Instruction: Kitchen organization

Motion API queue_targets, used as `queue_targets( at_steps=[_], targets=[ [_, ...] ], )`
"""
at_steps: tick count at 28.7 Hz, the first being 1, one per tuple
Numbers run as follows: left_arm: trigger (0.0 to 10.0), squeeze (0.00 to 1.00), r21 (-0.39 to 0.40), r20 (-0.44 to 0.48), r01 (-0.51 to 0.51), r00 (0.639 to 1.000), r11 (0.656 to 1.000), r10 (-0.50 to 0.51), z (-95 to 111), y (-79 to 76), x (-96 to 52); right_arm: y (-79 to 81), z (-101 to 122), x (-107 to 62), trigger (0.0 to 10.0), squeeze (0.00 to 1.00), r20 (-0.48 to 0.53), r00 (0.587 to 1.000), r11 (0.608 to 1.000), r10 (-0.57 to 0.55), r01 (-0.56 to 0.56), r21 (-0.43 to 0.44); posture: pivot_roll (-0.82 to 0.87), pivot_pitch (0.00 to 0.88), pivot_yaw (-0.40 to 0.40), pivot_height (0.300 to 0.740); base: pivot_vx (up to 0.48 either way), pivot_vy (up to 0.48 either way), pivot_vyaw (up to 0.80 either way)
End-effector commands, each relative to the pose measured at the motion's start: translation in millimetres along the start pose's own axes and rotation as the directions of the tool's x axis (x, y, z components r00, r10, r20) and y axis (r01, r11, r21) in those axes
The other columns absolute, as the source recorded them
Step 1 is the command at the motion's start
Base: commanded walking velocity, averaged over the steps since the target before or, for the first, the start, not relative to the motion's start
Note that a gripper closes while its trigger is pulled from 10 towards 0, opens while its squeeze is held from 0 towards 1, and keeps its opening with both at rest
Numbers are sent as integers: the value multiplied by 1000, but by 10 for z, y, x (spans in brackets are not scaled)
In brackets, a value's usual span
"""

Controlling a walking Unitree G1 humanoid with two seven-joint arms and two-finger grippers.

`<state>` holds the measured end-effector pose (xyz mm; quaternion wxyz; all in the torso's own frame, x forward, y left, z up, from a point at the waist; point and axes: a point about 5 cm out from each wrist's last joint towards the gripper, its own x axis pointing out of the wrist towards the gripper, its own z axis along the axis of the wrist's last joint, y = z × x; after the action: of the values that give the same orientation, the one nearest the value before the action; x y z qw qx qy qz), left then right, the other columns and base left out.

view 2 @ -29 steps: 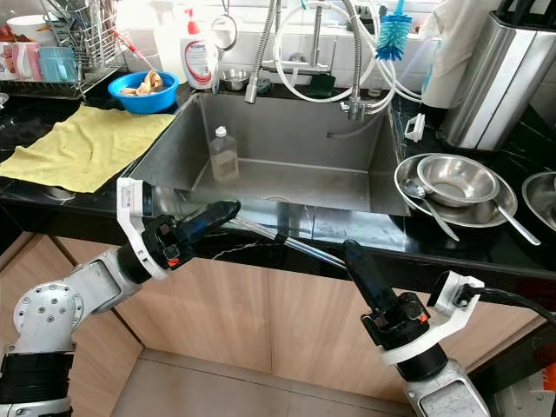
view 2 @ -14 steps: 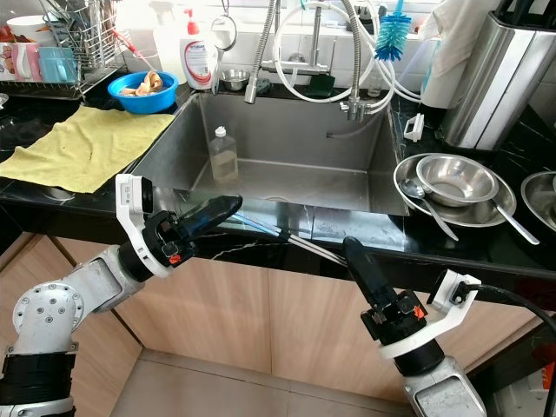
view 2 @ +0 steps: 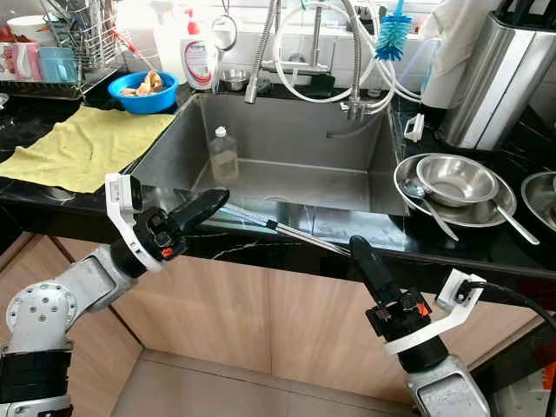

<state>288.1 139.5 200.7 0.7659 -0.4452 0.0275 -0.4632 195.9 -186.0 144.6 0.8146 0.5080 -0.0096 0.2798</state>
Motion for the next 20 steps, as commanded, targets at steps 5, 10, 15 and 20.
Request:
queue_targets(
  at_steps=[5, 10, 15, 20],
  targets=[
    [0, 0, 1, 133, -68, 989, 998, 67, 172, 70, -32, 1, -7, -10, 10000, 0, 1, 1000, 999, -4, 4, -32, -52, 0, 3, 740, 0, 0, 0],
    [0, 0, 4, 239, -153, 960, 988, 147, 278, 142, -30, -7, -1, -5, 10000, 0, 11, 1000, 999, -10, 10, -33, -52, 0, 3, 740, 0, 0, 0],
    [10000, 0, 85, 382, -391, 862, 916, 333, 458, 276, -2, -66, 23, 11, 10000, 0, 38, 996, 993, -75, 78, -88, -57, 0, 3, 740, 0, 0, 0],
    [10000, 0, 298, 405, -512, 832, 806, 379, 520, 252, 65, -40, 75, 110, 10000, 0, 76, 991, 969, -108, 122, -213, -59, 0, 7, 740, 0, 0, 0]
  ],
)
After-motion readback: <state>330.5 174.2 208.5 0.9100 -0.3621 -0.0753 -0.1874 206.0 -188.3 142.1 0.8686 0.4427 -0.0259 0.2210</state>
